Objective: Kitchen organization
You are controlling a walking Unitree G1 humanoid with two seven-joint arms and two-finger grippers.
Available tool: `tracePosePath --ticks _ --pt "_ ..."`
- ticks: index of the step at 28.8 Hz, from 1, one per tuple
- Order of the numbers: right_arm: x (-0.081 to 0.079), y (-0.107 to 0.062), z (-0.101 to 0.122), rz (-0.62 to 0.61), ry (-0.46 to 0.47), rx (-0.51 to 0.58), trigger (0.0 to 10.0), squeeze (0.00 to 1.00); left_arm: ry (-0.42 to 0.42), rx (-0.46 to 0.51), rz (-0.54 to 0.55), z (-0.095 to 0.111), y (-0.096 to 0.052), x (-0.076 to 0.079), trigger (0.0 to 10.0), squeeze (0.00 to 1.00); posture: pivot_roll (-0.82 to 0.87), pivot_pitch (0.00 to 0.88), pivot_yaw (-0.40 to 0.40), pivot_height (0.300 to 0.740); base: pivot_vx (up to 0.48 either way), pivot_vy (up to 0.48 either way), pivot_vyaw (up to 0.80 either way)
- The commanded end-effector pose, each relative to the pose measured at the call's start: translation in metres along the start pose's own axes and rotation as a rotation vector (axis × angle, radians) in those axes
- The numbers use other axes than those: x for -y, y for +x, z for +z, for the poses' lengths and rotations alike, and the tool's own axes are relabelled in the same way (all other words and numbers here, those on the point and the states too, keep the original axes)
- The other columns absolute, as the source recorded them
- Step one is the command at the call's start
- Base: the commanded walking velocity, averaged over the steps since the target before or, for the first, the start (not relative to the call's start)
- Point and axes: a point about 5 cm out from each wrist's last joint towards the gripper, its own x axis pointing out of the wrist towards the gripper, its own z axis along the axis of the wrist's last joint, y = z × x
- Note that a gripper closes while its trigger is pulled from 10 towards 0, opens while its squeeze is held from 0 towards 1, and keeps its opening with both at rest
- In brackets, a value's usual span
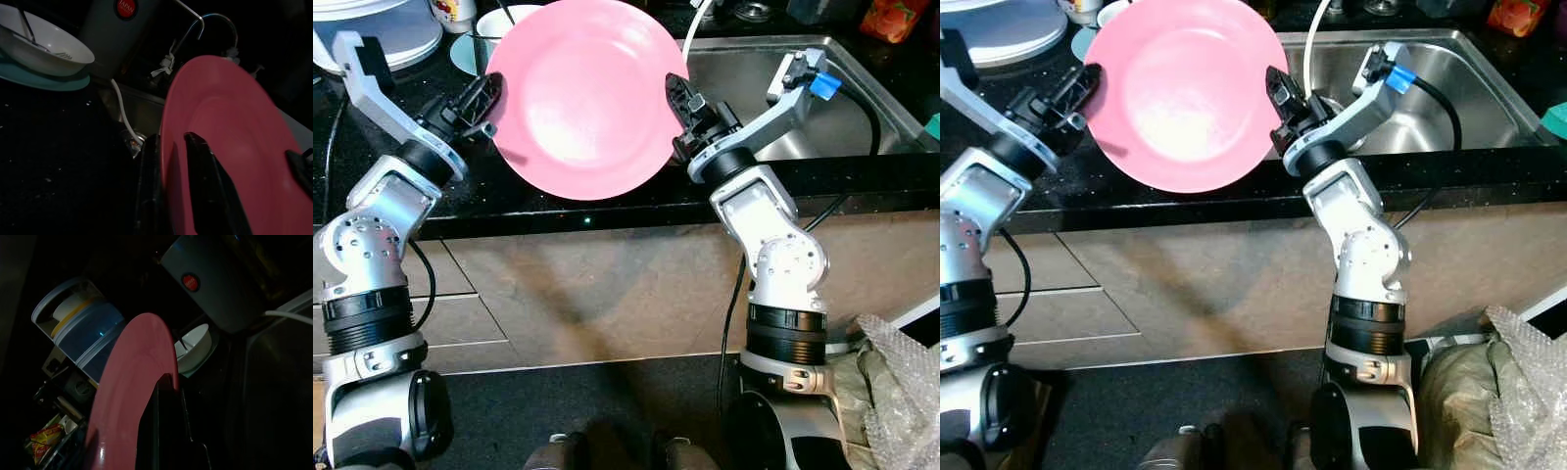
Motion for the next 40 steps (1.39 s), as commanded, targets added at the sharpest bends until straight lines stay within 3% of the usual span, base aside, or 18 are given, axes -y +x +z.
tracePosePath --ticks 1,5,6,10,13,16,18,20,22,23,24,25,27,28,30,32,33,40 --pt "0.004 0.001 0.005 -0.021 0.013 0.012 0.0 0.00 0.046 0.006 0.046 0.004 -0.003 -0.007 10.0 1.00 0.03 0.155 0.019 0.740 0.000 0.000 0.00" --pt "0.009 0.002 0.011 -0.037 0.012 0.028 0.0 0.00 0.080 0.047 0.107 0.011 -0.004 -0.014 10.0 1.00 0.03 0.156 0.020 0.740 0.000 0.000 0.00" --pt "0.014 0.002 0.016 -0.051 0.004 0.042 0.0 0.00 0.109 0.102 0.164 0.021 -0.006 -0.021 10.0 0.00 0.03 0.158 0.019 0.740 0.000 0.000 0.00" --pt "0.017 0.002 0.022 -0.062 -0.005 0.055 0.0 0.00 0.132 0.154 0.217 0.030 -0.009 -0.027 10.0 0.00 0.03 0.158 0.019 0.740 0.000 0.000 0.00" --pt "0.029 0.005 0.036 -0.102 -0.041 0.095 0.0 0.00 0.172 0.277 0.345 0.054 -0.018 -0.043 10.0 0.00 0.03 0.160 0.020 0.740 0.000 0.000 0.00" --pt "0.037 0.007 0.044 -0.142 -0.081 0.131 0.0 0.00 0.213 0.292 0.360 0.060 -0.021 -0.045 10.0 0.00 0.04 0.163 0.019 0.740 0.000 0.000 0.00" --pt "0.046 0.011 0.055 -0.197 -0.194 0.175 0.0 0.00 0.318 0.215 0.265 0.054 -0.017 -0.034 10.0 0.00 0.04 0.163 0.019 0.740 0.000 0.000 0.00" --pt "0.046 0.011 0.055 -0.197 -0.194 0.175 0.0 0.00 0.318 0.215 0.265 0.054 -0.017 -0.034 10.0 0.00 0.04 0.163 0.019 0.740 0.000 0.000 0.00" --pt "0.044 0.023 0.060 -0.175 -0.401 0.169 0.0 0.00 0.412 0.098 0.091 0.035 -0.007 -0.012 10.0 0.00 0.04 0.173 0.026 0.740 0.000 0.000 0.00" --pt "0.044 0.023 0.060 -0.175 -0.401 0.169 0.0 0.00 0.412 0.098 0.091 0.035 -0.007 -0.012 10.0 0.00 0.04 0.173 0.026 0.740 0.000 0.000 0.00" --pt "0.038 0.039 0.058 -0.129 -0.657 0.139 0.0 0.00 0.484 0.017 -0.033 0.016 0.003 0.005 10.0 0.00 0.05 0.176 0.030 0.740 0.000 0.000 0.00" --pt "0.038 0.039 0.058 -0.129 -0.657 0.139 0.0 0.00 0.484 0.017 -0.033 0.016 0.003 0.005 10.0 0.00 0.05 0.176 0.030 0.740 0.000 0.000 0.00" --pt "0.035 0.048 0.054 -0.101 -0.815 0.114 0.0 0.00 0.544 -0.023 -0.089 0.006 0.010 0.012 10.0 0.00 0.05 0.180 0.031 0.740 0.000 0.000 0.00" --pt "0.035 0.048 0.054 -0.101 -0.815 0.114 0.0 0.00 0.544 -0.023 -0.089 0.006 0.010 0.012 10.0 0.00 0.05 0.180 0.031 0.740 0.000 0.000 0.00" --pt "0.035 0.057 0.041 -0.065 -0.915 0.047 9.0 0.00 0.620 -0.101 -0.174 -0.009 0.014 0.018 10.0 0.00 0.05 0.185 0.033 0.740 0.000 0.000 0.00" --pt "0.035 0.059 0.036 -0.053 -0.947 0.017 9.0 0.00 0.639 -0.128 -0.203 -0.015 0.015 0.020 10.0 0.00 0.05 0.185 0.034 0.740 0.000 0.000 0.00" --pt "0.035 0.061 0.028 -0.035 -0.995 -0.025 10.0 0.00 0.653 -0.158 -0.235 -0.020 0.016 0.022 10.0 0.00 0.06 0.188 0.035 0.740 0.000 0.000 0.00" --pt "0.038 0.063 -0.009 0.058 -1.188 -0.214 10.0 0.00 0.697 -0.272 -0.305 -0.038 0.020 0.024 10.0 0.00 0.07 0.201 0.042 0.740 0.000 0.000 0.00"
